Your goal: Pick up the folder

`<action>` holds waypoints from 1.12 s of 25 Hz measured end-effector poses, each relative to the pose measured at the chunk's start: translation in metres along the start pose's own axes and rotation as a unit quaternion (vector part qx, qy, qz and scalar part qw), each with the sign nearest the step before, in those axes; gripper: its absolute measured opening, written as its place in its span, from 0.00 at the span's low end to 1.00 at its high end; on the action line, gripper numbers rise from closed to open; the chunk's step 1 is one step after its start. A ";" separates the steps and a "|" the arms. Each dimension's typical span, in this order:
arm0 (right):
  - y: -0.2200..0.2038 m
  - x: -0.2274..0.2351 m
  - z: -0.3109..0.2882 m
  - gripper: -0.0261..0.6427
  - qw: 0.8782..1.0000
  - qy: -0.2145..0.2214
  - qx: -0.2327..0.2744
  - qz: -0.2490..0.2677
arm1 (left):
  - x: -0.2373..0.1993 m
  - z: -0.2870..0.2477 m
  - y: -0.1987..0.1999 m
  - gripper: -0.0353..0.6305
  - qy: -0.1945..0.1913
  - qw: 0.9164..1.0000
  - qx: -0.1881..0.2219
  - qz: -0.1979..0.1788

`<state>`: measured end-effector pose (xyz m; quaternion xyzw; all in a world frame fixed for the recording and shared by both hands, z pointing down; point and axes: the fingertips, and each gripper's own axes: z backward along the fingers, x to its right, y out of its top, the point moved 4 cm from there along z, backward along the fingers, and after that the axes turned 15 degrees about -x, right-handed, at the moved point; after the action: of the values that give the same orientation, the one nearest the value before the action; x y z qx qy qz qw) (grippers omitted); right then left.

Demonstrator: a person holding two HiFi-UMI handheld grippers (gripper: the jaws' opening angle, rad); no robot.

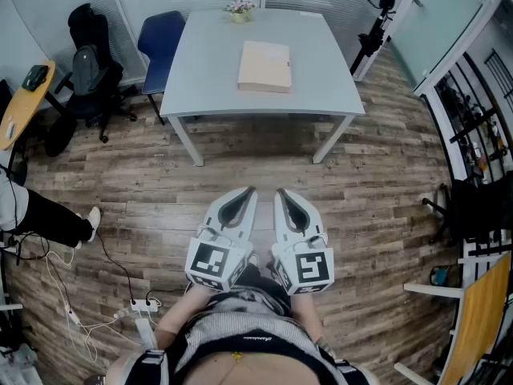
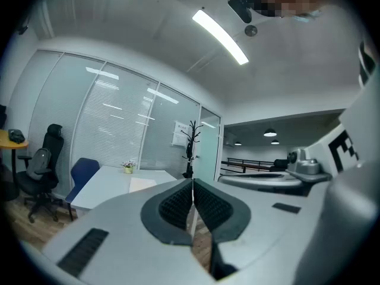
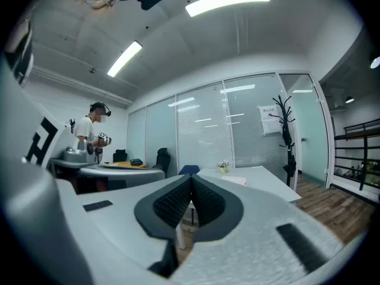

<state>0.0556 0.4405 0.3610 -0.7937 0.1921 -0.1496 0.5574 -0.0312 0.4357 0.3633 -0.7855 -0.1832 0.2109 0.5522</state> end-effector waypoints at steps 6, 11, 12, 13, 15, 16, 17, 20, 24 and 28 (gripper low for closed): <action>-0.003 0.004 -0.002 0.17 1.000 0.001 -0.006 -0.006 | 0.002 -0.001 0.005 0.13 -0.022 1.000 0.012 0.016; -0.008 0.012 -0.011 0.22 1.000 0.006 -0.016 -0.005 | -0.005 -0.013 -0.002 0.20 -0.018 0.999 0.008 0.030; -0.009 0.014 -0.014 0.22 1.000 0.006 -0.018 -0.006 | -0.007 -0.015 -0.003 0.20 -0.016 0.999 0.006 0.031; -0.009 0.016 -0.016 0.22 1.000 0.006 -0.020 -0.007 | -0.009 -0.018 -0.004 0.20 -0.015 0.999 0.003 0.032; -0.009 0.021 -0.022 0.23 1.000 0.006 -0.021 -0.010 | -0.013 -0.023 -0.004 0.20 -0.011 0.999 -0.002 0.034; -0.008 0.024 -0.025 0.23 1.000 0.006 -0.020 -0.012 | -0.015 -0.026 -0.004 0.20 -0.009 0.999 -0.002 0.035; -0.007 0.028 -0.029 0.24 1.000 0.005 -0.020 -0.013 | -0.018 -0.030 -0.003 0.20 -0.009 0.999 -0.002 0.038; -0.002 0.039 -0.045 0.24 1.000 0.001 -0.019 -0.020 | -0.029 -0.047 0.000 0.21 -0.014 0.999 -0.003 0.047; 0.007 0.056 -0.076 0.25 0.999 -0.005 -0.020 -0.024 | -0.051 -0.079 0.008 0.21 -0.021 0.999 -0.008 0.048; 0.026 0.076 -0.114 0.25 1.000 -0.006 -0.016 -0.024 | -0.077 -0.117 0.027 0.21 -0.031 0.998 -0.004 0.048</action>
<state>0.0673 0.3024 0.3763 -0.8081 0.1720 -0.1556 0.5415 -0.0325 0.2950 0.3830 -0.7886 -0.1636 0.2606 0.5324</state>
